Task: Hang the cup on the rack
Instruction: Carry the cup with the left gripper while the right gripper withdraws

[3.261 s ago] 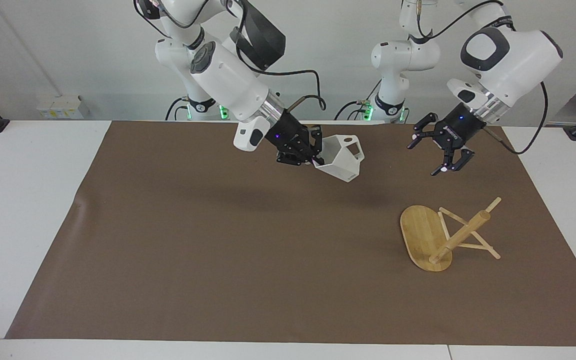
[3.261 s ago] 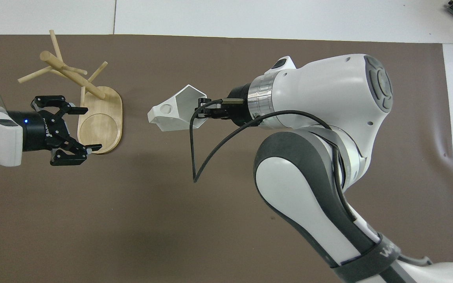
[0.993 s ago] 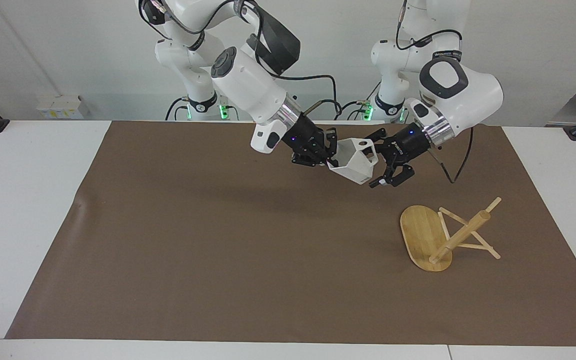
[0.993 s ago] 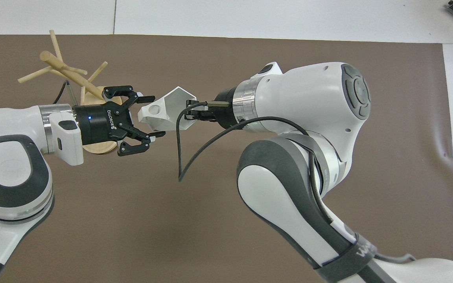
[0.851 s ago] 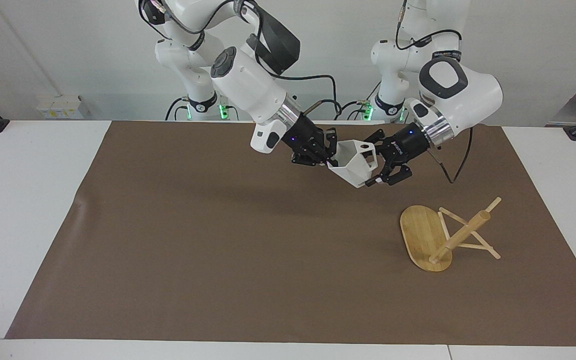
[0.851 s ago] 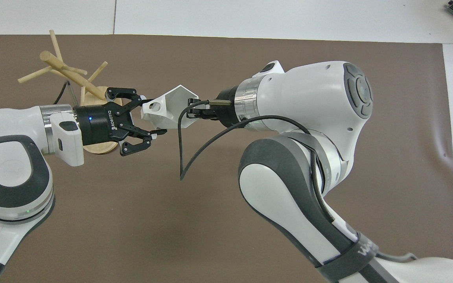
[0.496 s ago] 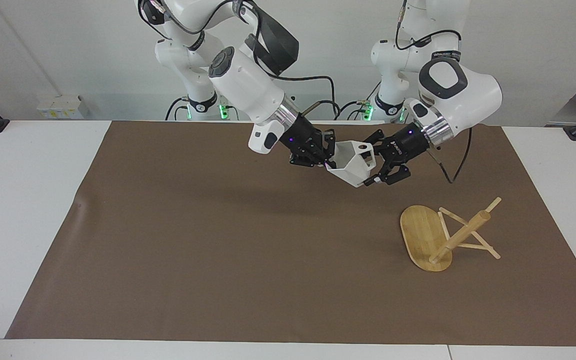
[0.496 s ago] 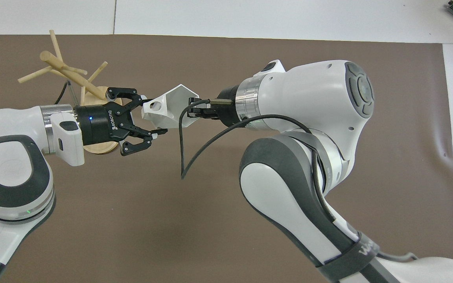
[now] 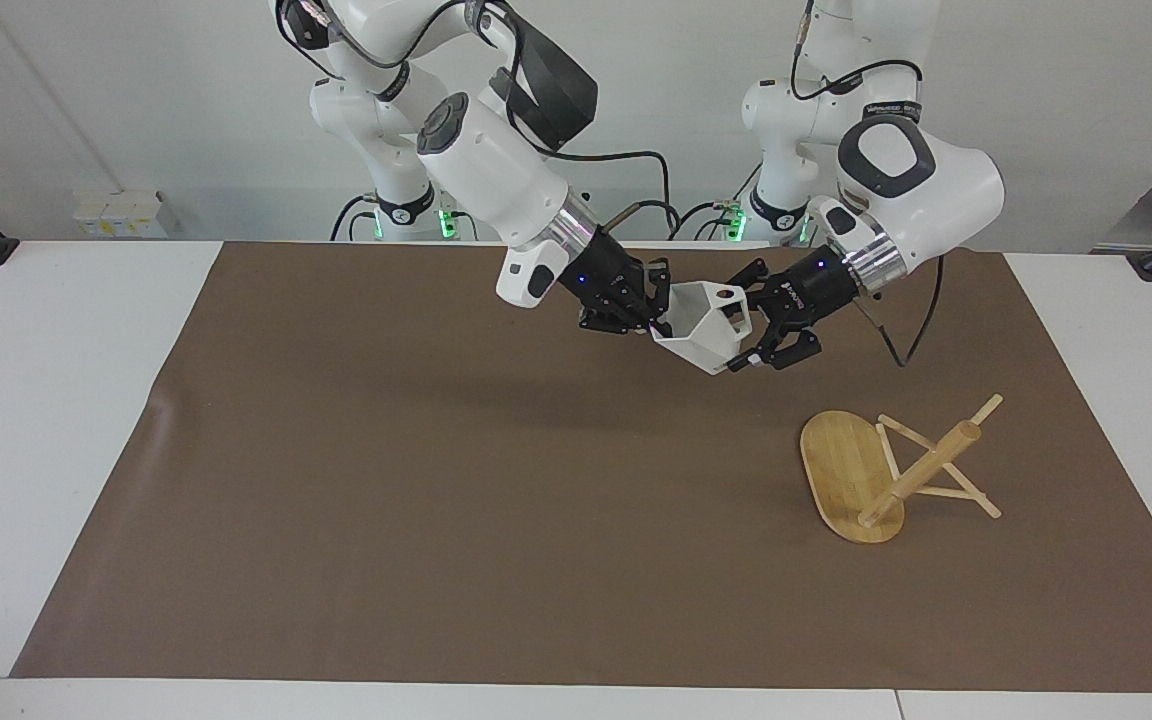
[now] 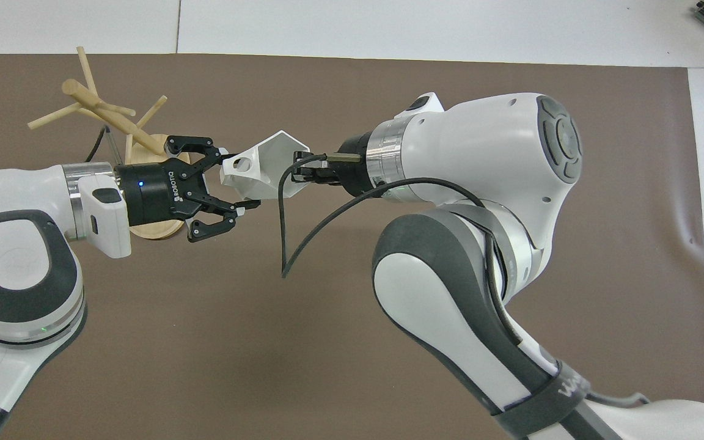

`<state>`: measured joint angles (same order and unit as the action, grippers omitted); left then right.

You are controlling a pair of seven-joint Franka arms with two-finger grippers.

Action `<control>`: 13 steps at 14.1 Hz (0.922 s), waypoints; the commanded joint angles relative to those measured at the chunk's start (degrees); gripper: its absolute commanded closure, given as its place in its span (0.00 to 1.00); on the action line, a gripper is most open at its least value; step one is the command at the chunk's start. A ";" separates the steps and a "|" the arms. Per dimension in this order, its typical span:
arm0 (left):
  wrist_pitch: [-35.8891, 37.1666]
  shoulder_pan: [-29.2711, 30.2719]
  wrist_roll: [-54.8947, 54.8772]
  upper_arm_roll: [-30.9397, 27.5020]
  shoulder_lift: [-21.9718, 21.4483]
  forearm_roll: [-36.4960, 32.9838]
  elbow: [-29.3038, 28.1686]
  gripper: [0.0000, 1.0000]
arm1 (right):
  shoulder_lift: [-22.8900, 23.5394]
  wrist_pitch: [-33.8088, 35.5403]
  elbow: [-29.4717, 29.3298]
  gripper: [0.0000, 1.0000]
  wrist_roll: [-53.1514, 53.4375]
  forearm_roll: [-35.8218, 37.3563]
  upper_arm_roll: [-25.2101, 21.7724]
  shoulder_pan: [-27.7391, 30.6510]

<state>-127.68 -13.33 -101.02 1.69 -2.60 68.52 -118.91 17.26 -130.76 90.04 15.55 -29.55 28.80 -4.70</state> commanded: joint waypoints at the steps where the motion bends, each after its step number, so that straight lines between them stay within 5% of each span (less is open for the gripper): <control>1: -1.17 -1.26 -0.40 -0.54 0.14 1.97 0.25 1.00 | -0.11 0.51 -0.22 0.00 1.41 0.80 1.08 0.31; 8: -1.26 -1.17 -0.31 -0.54 0.14 1.97 0.25 1.00 | -2.75 3.13 -0.04 0.00 1.67 1.51 0.12 0.83; 13: -1.26 -1.00 -0.58 -0.80 -0.21 1.97 -0.62 1.00 | -7.84 8.59 0.31 0.00 1.14 1.51 -6.11 1.10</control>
<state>-127.75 -13.38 -101.01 1.69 -2.53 69.02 -118.90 11.79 -124.14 89.80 15.56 -29.21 24.44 -4.17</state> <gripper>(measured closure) 0.300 0.000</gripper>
